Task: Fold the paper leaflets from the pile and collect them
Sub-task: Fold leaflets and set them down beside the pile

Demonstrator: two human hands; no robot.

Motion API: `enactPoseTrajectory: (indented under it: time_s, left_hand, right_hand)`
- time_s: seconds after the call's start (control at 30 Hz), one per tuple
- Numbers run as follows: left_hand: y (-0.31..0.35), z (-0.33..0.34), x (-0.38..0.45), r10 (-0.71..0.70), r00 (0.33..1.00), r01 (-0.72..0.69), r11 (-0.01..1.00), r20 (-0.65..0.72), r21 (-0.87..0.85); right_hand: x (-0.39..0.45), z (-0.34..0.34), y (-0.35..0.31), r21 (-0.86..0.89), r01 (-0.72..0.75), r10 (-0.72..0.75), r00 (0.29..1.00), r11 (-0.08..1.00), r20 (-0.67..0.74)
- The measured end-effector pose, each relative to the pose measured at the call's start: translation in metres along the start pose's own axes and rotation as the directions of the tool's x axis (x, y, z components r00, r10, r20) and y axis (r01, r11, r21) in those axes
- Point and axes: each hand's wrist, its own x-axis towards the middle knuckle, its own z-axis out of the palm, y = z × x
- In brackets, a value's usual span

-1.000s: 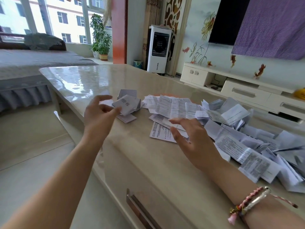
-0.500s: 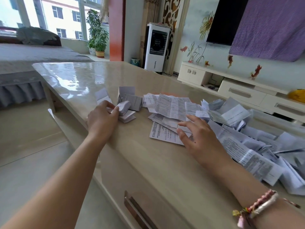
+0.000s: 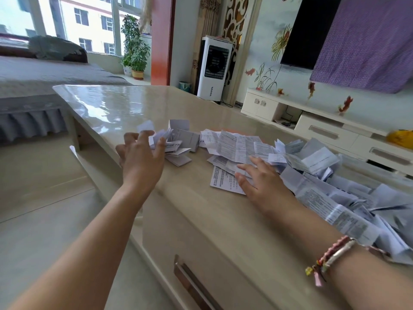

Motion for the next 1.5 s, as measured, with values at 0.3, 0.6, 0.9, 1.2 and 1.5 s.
enactPoseTrajectory:
  time_s: [0.3,0.6,0.9,1.2,1.5]
  left_hand:
    - [0.008,-0.004,-0.012,0.028,0.999,-0.028,0.999,0.015,-0.026]
    - [0.024,-0.005,-0.034,0.131,0.991,-0.131,0.991,-0.016,-0.015]
    - [0.037,0.007,-0.067,0.302,0.926,-0.285,0.953,0.226,-0.103]
    - [0.047,0.011,-0.068,0.232,0.89,-0.116,0.948,0.393,-0.296]
    - [0.037,0.018,-0.069,0.159,0.936,-0.201,0.974,0.314,0.105]
  right_hand:
    - [0.033,0.013,0.001,-0.142,-0.045,0.066,0.987,0.989,0.145]
    - [-0.015,0.0,0.005,0.41,0.171,-0.111,0.98,0.896,-0.166]
    - [-0.029,-0.011,0.023,0.735,0.074,0.084,0.981,0.674,-0.175]
    - [-0.028,-0.012,0.024,0.83,0.05,0.236,0.948,0.556,-0.215]
    - [-0.022,0.008,0.034,0.292,0.004,0.076,0.962,0.956,-0.262]
